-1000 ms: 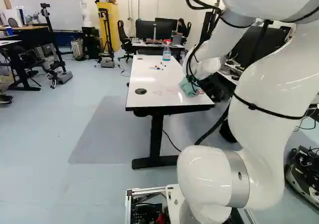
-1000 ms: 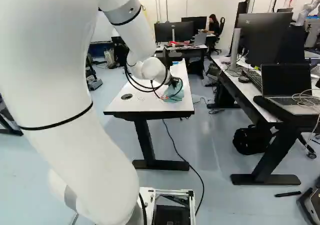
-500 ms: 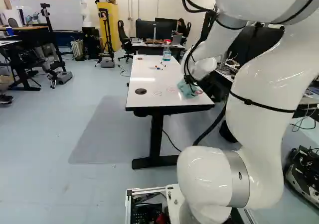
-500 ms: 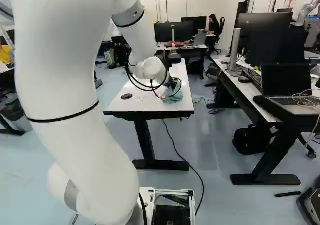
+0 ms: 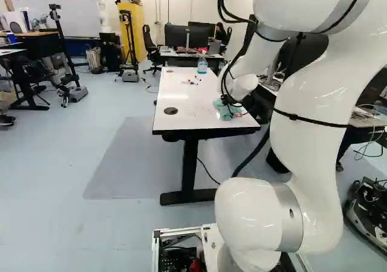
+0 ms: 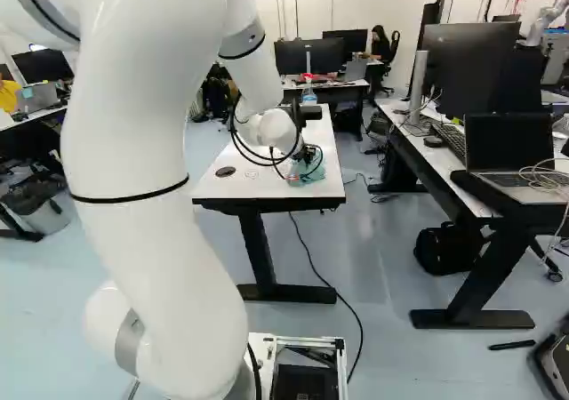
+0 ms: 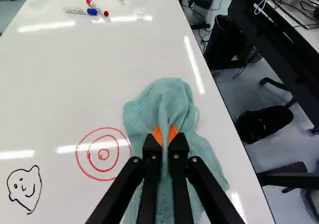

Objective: Clean the table with the green towel

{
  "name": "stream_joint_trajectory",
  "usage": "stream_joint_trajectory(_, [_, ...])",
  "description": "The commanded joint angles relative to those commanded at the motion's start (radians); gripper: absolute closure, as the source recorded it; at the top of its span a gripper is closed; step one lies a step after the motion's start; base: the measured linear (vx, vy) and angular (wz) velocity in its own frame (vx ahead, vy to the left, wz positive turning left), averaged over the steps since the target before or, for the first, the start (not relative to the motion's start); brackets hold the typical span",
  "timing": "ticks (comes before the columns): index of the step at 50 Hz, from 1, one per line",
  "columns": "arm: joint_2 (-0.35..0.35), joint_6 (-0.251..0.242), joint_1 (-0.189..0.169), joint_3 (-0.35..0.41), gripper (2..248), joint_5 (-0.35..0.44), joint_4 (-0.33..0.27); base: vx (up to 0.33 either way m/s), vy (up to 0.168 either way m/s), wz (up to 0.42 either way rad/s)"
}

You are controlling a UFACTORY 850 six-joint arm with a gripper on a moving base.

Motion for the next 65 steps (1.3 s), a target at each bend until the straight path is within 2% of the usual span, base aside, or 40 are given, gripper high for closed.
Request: stream_joint_trajectory(65, [0.000,0.000,0.000,0.000,220,-0.052,0.000,0.000,0.000,0.000])
